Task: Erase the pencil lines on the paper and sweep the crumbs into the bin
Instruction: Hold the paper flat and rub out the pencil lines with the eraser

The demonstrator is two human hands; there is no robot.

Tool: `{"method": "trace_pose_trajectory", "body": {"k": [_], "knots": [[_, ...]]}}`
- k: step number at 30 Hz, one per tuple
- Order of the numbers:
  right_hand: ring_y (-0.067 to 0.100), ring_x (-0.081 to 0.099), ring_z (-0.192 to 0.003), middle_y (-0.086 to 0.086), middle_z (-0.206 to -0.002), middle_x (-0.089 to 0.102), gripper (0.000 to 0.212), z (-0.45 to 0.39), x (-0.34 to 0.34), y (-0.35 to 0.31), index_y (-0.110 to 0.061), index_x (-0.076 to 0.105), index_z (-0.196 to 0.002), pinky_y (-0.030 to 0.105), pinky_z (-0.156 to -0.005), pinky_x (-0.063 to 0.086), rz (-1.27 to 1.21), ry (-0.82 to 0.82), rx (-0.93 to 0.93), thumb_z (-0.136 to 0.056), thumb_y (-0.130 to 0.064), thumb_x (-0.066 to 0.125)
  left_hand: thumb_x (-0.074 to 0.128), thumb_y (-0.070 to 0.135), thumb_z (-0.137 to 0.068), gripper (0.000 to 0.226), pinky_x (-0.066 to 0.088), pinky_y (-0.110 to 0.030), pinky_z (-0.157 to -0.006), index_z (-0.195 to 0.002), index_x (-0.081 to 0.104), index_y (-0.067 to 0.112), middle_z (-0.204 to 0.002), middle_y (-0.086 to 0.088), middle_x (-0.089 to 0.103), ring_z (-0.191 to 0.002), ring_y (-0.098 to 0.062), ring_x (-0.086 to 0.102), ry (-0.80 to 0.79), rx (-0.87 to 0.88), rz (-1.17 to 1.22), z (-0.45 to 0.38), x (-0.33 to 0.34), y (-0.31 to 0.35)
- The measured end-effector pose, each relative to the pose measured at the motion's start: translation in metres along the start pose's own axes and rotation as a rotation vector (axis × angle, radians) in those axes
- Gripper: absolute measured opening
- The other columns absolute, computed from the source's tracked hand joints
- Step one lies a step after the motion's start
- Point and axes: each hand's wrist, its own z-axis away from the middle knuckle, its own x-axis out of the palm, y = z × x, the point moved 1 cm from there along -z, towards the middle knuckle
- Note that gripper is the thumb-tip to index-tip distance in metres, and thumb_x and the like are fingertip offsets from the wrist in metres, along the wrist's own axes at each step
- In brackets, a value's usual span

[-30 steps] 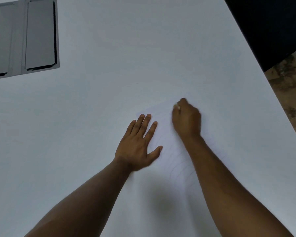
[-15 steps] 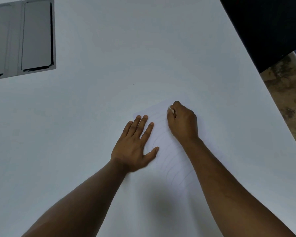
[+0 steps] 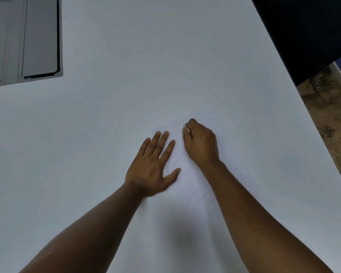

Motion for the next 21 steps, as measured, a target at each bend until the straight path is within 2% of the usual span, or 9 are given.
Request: {"method": "trace_pose_trajectory", "body": {"k": [3, 5, 7, 9, 12, 14, 17, 21], "knots": [[0.026, 0.054, -0.05, 0.007, -0.062, 0.055, 0.011, -0.006, -0.002, 0.017, -0.007, 0.057, -0.077, 0.029, -0.046, 0.044, 0.204, 0.076, -0.043, -0.088, -0.006, 0.059, 0.031, 0.066, -0.101, 0.082, 0.006, -0.045, -0.13, -0.166, 0.016, 0.018, -0.174, -0.005, 0.001, -0.16, -0.022, -0.007, 0.011, -0.003, 0.005, 0.0, 0.0, 0.0], [0.032, 0.057, -0.051, 0.011, -0.061, 0.057, 0.008, -0.019, -0.017, 0.042, -0.007, 0.057, -0.076, 0.032, -0.046, 0.046, 0.292, 0.15, 0.036, -0.082, -0.002, 0.059, 0.033, 0.065, -0.101, 0.081, 0.007, -0.046, -0.13, -0.165, 0.018, 0.018, -0.174, -0.006, 0.003, -0.16, -0.023, -0.005, 0.016, -0.003, 0.013, -0.001, -0.001, 0.001], [0.031, 0.053, -0.053, 0.009, -0.06, 0.054, 0.013, -0.027, -0.033, 0.06, -0.009, 0.052, -0.074, 0.035, -0.048, 0.045, 0.236, 0.136, 0.132, -0.085, -0.003, 0.056, 0.033, 0.065, -0.101, 0.081, 0.008, -0.046, -0.129, -0.165, 0.018, 0.018, -0.174, -0.006, 0.003, -0.16, -0.023, -0.005, 0.013, -0.006, 0.015, 0.0, 0.0, 0.001], [0.027, 0.05, -0.054, 0.006, -0.06, 0.052, 0.016, -0.029, -0.039, 0.065, -0.009, 0.048, -0.074, 0.037, -0.051, 0.046, 0.157, 0.116, 0.143, -0.088, -0.005, 0.054, 0.033, 0.065, -0.101, 0.081, 0.009, -0.047, -0.129, -0.165, 0.017, 0.018, -0.174, -0.006, 0.003, -0.16, -0.022, -0.005, 0.017, -0.007, 0.014, 0.0, -0.001, 0.001], [0.018, 0.049, -0.057, -0.003, -0.063, 0.05, 0.017, -0.021, -0.032, 0.048, -0.011, 0.051, -0.077, 0.029, -0.056, 0.04, 0.002, 0.11, 0.069, -0.093, -0.012, 0.056, 0.032, 0.065, -0.101, 0.081, 0.009, -0.047, -0.129, -0.165, 0.019, 0.018, -0.174, -0.006, 0.004, -0.16, -0.023, -0.004, 0.024, -0.005, 0.02, 0.001, -0.001, 0.001], [0.015, 0.045, -0.056, -0.006, -0.064, 0.045, 0.02, -0.013, -0.02, 0.029, -0.014, 0.049, -0.076, 0.028, -0.055, 0.038, -0.011, 0.074, -0.013, -0.094, -0.013, 0.056, 0.032, 0.065, -0.101, 0.081, 0.009, -0.047, -0.129, -0.165, 0.019, 0.018, -0.174, -0.006, 0.004, -0.16, -0.023, -0.004, 0.023, -0.005, 0.015, 0.0, -0.001, 0.001], [0.019, 0.042, -0.051, -0.001, -0.06, 0.043, 0.026, -0.007, -0.011, 0.023, -0.016, 0.041, -0.073, 0.031, -0.049, 0.039, 0.05, 0.049, -0.048, -0.095, -0.012, 0.055, 0.031, 0.066, -0.101, 0.081, 0.007, -0.046, -0.13, -0.165, 0.017, 0.018, -0.174, -0.005, 0.002, -0.16, -0.022, -0.006, 0.015, -0.004, 0.012, 0.0, -0.002, 0.001], [0.029, 0.057, -0.06, 0.009, -0.066, 0.059, 0.015, -0.023, -0.028, 0.053, -0.009, 0.053, -0.078, 0.035, -0.055, 0.046, 0.104, 0.108, 0.096, -0.092, -0.013, 0.054, 0.031, 0.065, -0.101, 0.081, 0.008, -0.046, -0.129, -0.165, 0.019, 0.018, -0.174, -0.006, 0.004, -0.16, -0.023, -0.005, 0.012, -0.008, 0.016, 0.0, -0.002, 0.001]]}}
